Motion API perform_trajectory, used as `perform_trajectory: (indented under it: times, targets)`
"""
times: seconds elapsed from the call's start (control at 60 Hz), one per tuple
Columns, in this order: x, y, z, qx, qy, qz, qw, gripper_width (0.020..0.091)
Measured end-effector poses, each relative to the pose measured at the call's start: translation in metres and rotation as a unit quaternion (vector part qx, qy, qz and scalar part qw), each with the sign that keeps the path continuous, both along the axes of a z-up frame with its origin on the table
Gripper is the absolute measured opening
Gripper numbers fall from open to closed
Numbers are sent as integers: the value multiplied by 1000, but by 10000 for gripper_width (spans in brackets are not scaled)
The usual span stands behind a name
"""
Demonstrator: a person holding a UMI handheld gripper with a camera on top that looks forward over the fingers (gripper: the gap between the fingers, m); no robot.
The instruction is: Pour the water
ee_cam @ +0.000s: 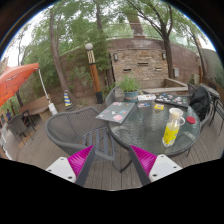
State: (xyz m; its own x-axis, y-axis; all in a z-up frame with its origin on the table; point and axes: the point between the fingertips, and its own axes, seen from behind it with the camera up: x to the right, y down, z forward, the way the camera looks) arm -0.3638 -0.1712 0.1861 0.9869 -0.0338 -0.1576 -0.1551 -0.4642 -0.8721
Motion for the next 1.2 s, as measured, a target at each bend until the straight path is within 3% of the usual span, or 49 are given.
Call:
perform_trajectory:
  times: [0.017,0.133,0.233,0.267,0.283,0.3,0.317,0.333,0.483,0.5,0.517,0.533,0.567,0.583,0.6,0.717,0.733,0.867,0.883,0.917,0.967,1.067,1.2]
  targets:
    - [5,-6,-22,3,1,-2,1000,789]
    - [20,1,-30,10,-6,-22,1000,790]
    - [31,5,-43,28,-20,-11,999,797]
    - [39,4,-28,32,-33,-7,999,793]
    - [48,6,-51,39,-39,-7,998,793]
    - [53,5,-35,38,-45,-8,998,789]
    - [65,7,-58,45,-52,-11,998,790]
    - [71,6,-42,43,-57,-13,997,790]
    - [161,13,-85,58,-64,-46,995,786]
    - [175,17,-110,63,-63,-51,995,785]
    - [181,16,-95,58,-63,-53,995,783]
    - [193,20,-120,61,-64,-54,995,786]
    - [208,24,-108,59,-66,-55,995,792]
    - [220,30,-130,65,-68,-56,994,793]
    - [226,31,-114,64,-71,-56,994,794]
    - [267,68,-123,91,-67,-60,992,795]
    - [273,78,-144,98,-65,-58,991,795]
    - [278,127,-115,141,-82,-49,985,797]
    - [284,135,-131,151,-87,-52,983,792]
    - [283,142,-112,154,-97,-56,982,742]
    - [280,151,-126,139,-104,-50,984,478]
    - [282,154,-123,155,-123,-63,978,477]
    - [273,163,-127,92,-138,-58,984,404]
